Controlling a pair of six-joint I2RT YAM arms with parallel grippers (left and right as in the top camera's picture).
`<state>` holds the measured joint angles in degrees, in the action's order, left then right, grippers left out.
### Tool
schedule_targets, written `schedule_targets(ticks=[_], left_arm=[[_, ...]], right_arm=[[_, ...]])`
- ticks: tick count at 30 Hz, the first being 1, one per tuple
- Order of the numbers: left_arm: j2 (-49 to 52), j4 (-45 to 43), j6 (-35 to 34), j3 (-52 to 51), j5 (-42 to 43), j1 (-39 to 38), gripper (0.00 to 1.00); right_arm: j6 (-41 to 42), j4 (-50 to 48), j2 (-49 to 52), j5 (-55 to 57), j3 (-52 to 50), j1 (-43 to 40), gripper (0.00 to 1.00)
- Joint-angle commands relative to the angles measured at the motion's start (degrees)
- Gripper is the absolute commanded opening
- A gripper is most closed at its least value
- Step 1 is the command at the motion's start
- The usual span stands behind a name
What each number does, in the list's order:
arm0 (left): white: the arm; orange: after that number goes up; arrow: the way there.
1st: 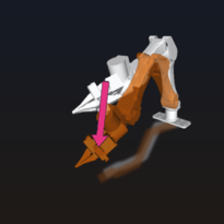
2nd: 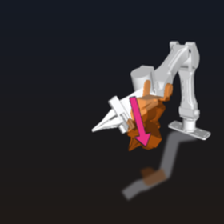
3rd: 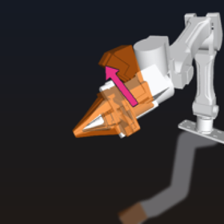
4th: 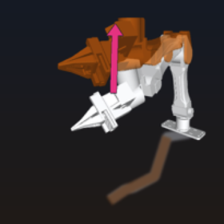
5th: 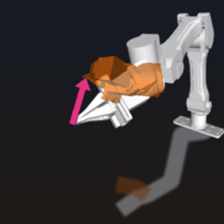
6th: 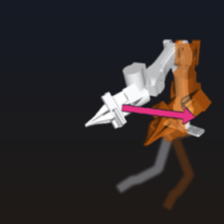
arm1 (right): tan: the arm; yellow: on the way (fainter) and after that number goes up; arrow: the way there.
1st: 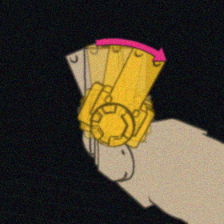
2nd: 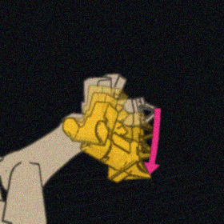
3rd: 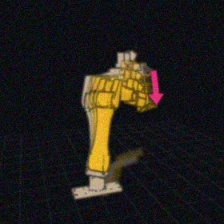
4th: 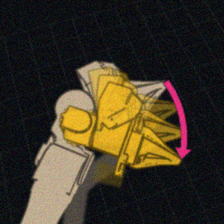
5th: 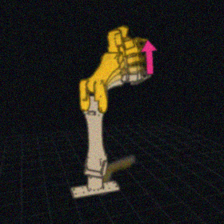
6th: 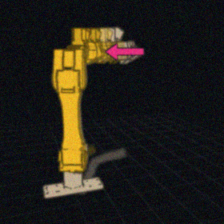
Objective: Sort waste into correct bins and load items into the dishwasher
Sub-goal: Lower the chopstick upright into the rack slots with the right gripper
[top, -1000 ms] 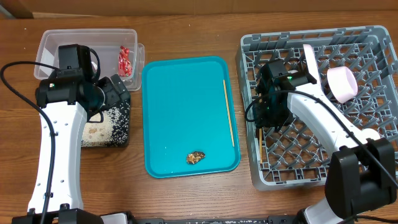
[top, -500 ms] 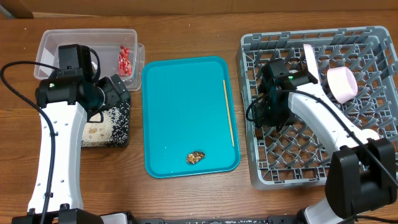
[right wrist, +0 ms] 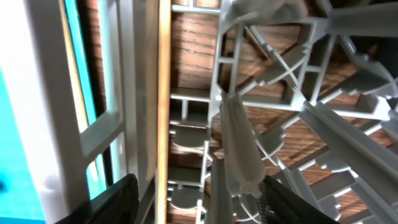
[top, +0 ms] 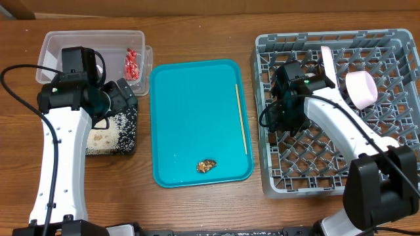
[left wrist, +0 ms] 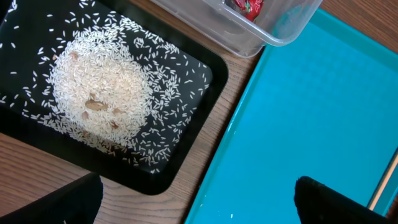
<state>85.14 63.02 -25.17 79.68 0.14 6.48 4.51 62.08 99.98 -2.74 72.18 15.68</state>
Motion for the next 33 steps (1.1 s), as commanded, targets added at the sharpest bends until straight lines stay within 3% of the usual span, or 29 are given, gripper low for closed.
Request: schedule_targets(ticks=[1, 7, 9, 20, 24, 33], left_arm=[[-1.0, 0.0, -0.6, 1.2, -0.7, 0.1, 1.00], [-1.0, 0.0, -0.6, 1.2, -0.7, 0.1, 1.00], [-1.0, 0.0, -0.6, 1.2, -0.7, 0.1, 1.00], [-1.0, 0.0, -0.6, 1.2, -0.7, 0.1, 1.00], [-1.0, 0.0, -0.6, 1.2, -0.7, 0.1, 1.00], [-1.0, 0.0, -0.6, 1.2, -0.7, 0.1, 1.00]], right_arm=[[0.2, -0.5, 0.4, -2.5, -0.1, 0.8, 0.53], [0.2, -0.3, 0.4, -2.5, -0.1, 0.8, 0.29], [0.2, -0.1, 0.4, -2.5, -0.1, 0.8, 0.26], [0.2, -0.1, 0.4, -2.5, -0.1, 0.8, 0.17], [0.2, 0.2, 0.4, -2.6, -0.1, 0.8, 0.04], [0.2, 1.9, 0.2, -4.0, -0.1, 0.8, 0.04]])
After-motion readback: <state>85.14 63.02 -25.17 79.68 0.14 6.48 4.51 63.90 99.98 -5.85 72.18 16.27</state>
